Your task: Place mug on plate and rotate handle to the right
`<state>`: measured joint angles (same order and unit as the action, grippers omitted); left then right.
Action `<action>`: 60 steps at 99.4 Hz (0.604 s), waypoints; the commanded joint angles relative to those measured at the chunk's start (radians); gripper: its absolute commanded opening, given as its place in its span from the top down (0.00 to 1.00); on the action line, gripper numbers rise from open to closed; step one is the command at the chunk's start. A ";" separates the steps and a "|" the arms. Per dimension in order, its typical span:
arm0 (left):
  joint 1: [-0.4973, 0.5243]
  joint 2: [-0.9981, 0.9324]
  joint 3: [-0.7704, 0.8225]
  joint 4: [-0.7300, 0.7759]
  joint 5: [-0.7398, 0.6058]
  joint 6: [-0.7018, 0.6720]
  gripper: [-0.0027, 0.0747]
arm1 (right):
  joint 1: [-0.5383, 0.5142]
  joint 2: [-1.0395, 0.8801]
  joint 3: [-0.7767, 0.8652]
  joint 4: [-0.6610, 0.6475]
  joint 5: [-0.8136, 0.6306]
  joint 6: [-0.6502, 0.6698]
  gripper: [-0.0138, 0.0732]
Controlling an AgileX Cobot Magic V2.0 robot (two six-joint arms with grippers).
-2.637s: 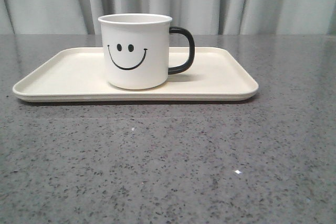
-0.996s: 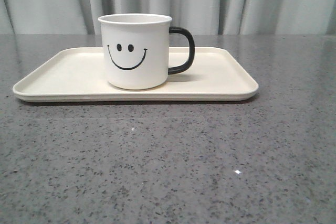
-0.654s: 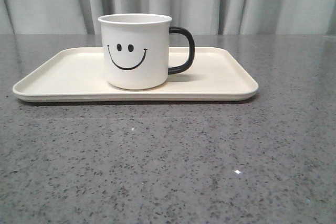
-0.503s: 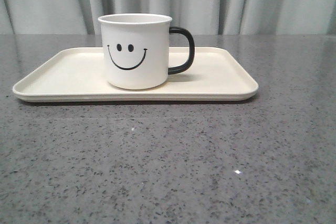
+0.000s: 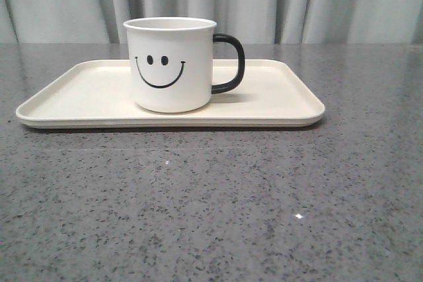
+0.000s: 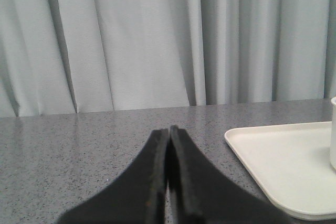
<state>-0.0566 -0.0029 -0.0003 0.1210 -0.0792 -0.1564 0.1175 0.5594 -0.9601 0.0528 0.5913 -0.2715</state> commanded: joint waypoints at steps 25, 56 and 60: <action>0.007 -0.032 0.011 -0.002 -0.075 0.001 0.99 | -0.002 -0.119 -0.016 -0.028 -0.074 -0.003 0.97; 0.007 -0.032 0.011 -0.002 -0.075 0.001 0.99 | -0.002 -0.316 0.207 -0.034 -0.085 -0.003 0.97; 0.007 -0.032 0.011 -0.002 -0.075 0.001 0.99 | -0.002 -0.340 0.251 -0.034 -0.093 -0.003 0.97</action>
<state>-0.0566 -0.0029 -0.0003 0.1210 -0.0792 -0.1564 0.1175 0.2497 -0.7721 0.0294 0.5866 -0.2715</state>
